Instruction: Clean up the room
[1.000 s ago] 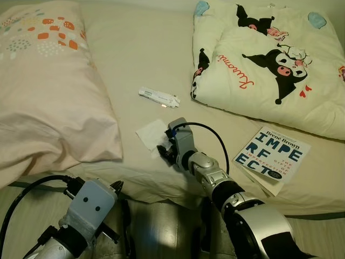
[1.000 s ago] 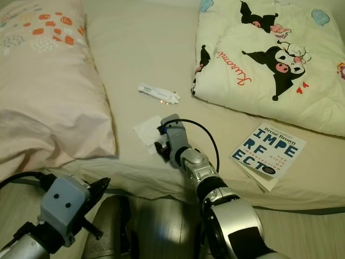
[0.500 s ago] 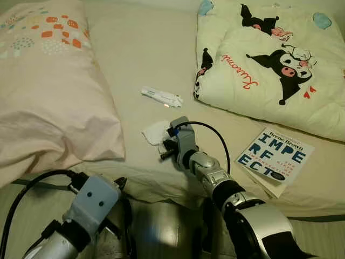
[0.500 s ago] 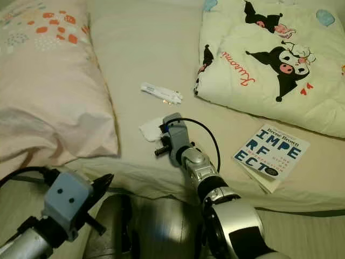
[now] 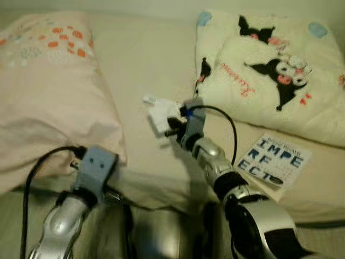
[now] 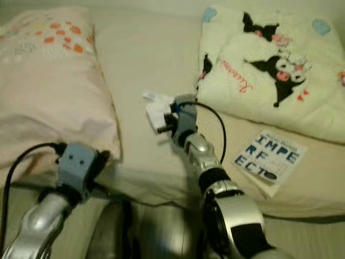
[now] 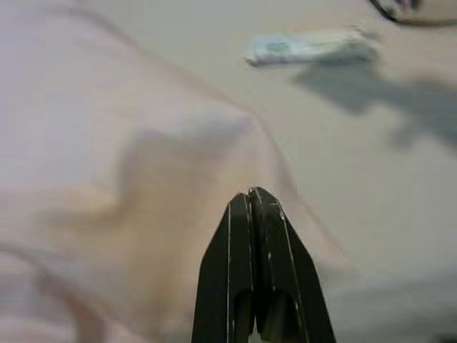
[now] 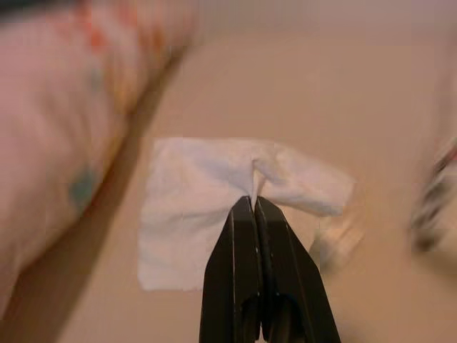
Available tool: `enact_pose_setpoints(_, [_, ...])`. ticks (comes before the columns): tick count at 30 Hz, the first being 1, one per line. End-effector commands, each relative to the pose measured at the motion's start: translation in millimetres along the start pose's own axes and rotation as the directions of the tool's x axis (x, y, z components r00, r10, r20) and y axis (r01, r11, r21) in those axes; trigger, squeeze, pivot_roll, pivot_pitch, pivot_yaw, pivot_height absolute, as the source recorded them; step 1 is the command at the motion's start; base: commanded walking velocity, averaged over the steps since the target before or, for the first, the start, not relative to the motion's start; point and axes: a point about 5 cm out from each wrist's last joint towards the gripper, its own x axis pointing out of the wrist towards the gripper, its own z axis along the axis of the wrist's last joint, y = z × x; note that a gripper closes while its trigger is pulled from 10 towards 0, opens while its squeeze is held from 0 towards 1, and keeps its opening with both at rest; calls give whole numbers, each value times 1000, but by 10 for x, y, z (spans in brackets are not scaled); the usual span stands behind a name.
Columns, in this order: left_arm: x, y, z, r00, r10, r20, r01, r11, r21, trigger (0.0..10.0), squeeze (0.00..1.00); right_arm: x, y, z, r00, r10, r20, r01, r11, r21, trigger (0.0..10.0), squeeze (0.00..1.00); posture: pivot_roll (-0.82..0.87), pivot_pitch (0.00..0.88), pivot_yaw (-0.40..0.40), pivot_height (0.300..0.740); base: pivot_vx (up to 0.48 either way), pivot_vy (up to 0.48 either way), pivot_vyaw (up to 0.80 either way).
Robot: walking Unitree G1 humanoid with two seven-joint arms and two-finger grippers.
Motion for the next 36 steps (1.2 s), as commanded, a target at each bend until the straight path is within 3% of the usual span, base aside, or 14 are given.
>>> enact_pose_setpoints(1, [26, -33, -208, 995, 47, -89, -52, 997, -49, 10000, 0, -134, -2, -162, 998, -54, -14, 54, 998, -14, 9608, 0, -22, 114, 19, 573, 0, 0, 0])
enact_pose_setpoints(3, [75, -49, -258, 991, 73, -111, -85, 991, -106, 10000, 0, -226, 14, -241, 996, -86, -23, 85, 994, -64, 10000, 0, -28, 108, 21, 573, 0, 0, 0])
enact_pose_setpoints(6, [131, -122, -308, 989, 67, -131, -84, 988, -130, 10000, 0, -365, 25, -378, 990, -123, -72, 115, 987, -112, 10000, 0, -53, 83, 33, 573, 0, 0, 0])
enact_pose_setpoints(7, [131, -122, -308, 989, 67, -131, -84, 988, -130, 10000, 0, -365, 25, -378, 990, -123, -72, 115, 987, -112, 10000, 0, -53, 83, 33, 573, 0, 0, 0])
enact_pose_setpoints(9, [180, -202, -353, 987, 81, -137, -98, 988, -120, 10000, 0, -560, -7, -463, 985, -162, -56, 157, 984, -88, 10000, 0, -61, 75, 46, 573, 0, 0, 0])
enact_pose_setpoints(16, [193, -304, -432, 986, 84, -144, -105, 984, -145, 10000, 0, -725, -147, -460, 972, -233, -30, 225, 961, -162, 10000, 0, -78, 60, 53, 573, 0, 0, 0])
enact_pose_setpoints(26, [247, -329, -425, 989, 97, -112, -111, 986, -123, 10000, 0, -855, -103, -543, 963, -253, -97, 236, 959, -155, 10000, 0, -73, 49, 33, 613, 0, 0, 0])
enact_pose_setpoints(36, [226, -336, -439, 990, 105, -98, -116, 986, -117, 10000, 0, -846, -54, -536, 965, -240, -108, 223, 963, -148, 10000, 0, -61, 31, 16, 648, 0, 0, 0])
